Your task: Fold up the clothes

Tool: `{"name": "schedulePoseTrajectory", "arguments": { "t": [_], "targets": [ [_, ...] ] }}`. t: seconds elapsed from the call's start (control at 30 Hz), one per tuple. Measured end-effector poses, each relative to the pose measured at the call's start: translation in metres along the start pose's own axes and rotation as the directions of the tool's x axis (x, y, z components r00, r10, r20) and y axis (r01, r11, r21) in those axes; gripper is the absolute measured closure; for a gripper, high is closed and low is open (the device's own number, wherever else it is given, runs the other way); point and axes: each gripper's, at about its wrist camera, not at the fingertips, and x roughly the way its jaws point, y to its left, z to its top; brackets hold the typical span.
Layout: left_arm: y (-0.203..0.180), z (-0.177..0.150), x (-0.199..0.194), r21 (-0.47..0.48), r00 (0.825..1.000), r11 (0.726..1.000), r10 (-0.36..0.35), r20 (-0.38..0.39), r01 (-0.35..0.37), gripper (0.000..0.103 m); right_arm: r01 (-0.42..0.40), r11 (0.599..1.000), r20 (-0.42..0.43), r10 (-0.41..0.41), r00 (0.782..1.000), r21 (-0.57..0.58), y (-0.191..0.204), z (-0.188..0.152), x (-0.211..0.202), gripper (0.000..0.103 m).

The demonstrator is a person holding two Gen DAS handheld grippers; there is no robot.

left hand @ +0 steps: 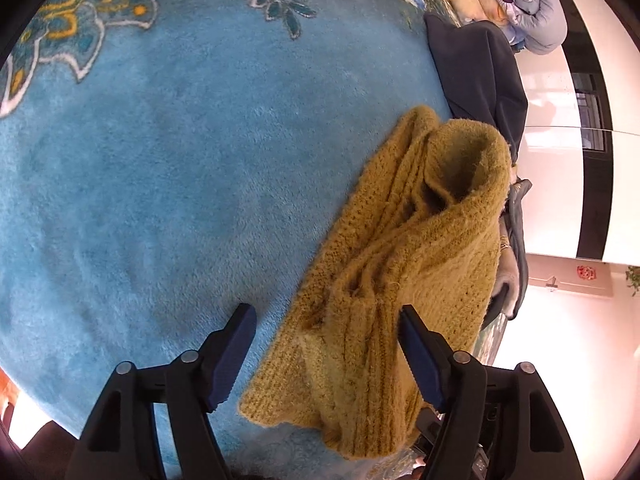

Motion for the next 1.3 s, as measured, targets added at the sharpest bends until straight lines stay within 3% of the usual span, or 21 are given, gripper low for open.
{"name": "schedulePoseTrajectory", "arguments": {
  "t": [0.17, 0.3, 0.47, 0.63, 0.73, 0.9, 1.0, 1.17, 1.3],
  "targets": [
    [-0.004, -0.008, 0.002, -0.019, 1.000, 1.000, 0.005, -0.022, -0.005, 0.053, 0.034, 0.998, -0.002, -0.034, 0.999, 0.053, -0.004, 0.005, -0.001, 0.065],
    [-0.009, -0.018, -0.004, -0.026, 1.000, 0.999, 0.019, -0.001, -0.019, 0.061, 0.053, 0.997, -0.021, -0.052, 0.998, 0.058, 0.011, 0.016, 0.006, 0.073],
    [-0.032, -0.048, -0.013, 0.017, 0.999, 1.000, 0.008, 0.038, -0.008, 0.065, 0.088, 0.995, -0.024, -0.090, 0.996, -0.050, 0.030, 0.026, -0.005, 0.079],
    [-0.077, -0.097, -0.005, 0.132, 0.999, 0.991, -0.006, 0.035, 0.002, 0.066, 0.136, 0.982, -0.022, -0.140, 0.990, -0.129, 0.038, 0.057, -0.047, 0.079],
    [-0.107, -0.120, 0.013, 0.172, 0.999, 0.984, -0.046, 0.015, 0.043, 0.067, 0.188, 0.956, -0.007, -0.195, 0.981, -0.225, 0.043, 0.086, -0.085, 0.079],
    [-0.135, -0.158, 0.049, 0.238, 0.998, 0.970, -0.031, -0.059, 0.044, 0.066, 0.290, 0.909, -0.024, -0.311, 0.950, -0.299, 0.044, 0.124, -0.110, 0.079],
    [-0.129, -0.162, 0.056, 0.220, 0.996, 0.975, -0.015, -0.092, 0.035, 0.066, 0.327, 0.905, -0.037, -0.349, 0.936, -0.273, 0.014, 0.135, -0.124, 0.079],
    [-0.115, -0.159, 0.042, 0.151, 0.989, 0.986, -0.048, -0.138, 0.069, 0.059, 0.315, 0.918, -0.050, -0.336, 0.941, -0.243, -0.025, 0.128, -0.128, 0.079],
    [-0.119, -0.151, 0.019, 0.174, 0.990, 0.978, -0.093, -0.108, 0.111, 0.049, 0.311, 0.917, -0.041, -0.331, 0.943, -0.248, -0.036, 0.127, -0.138, 0.076]
  ]
}}
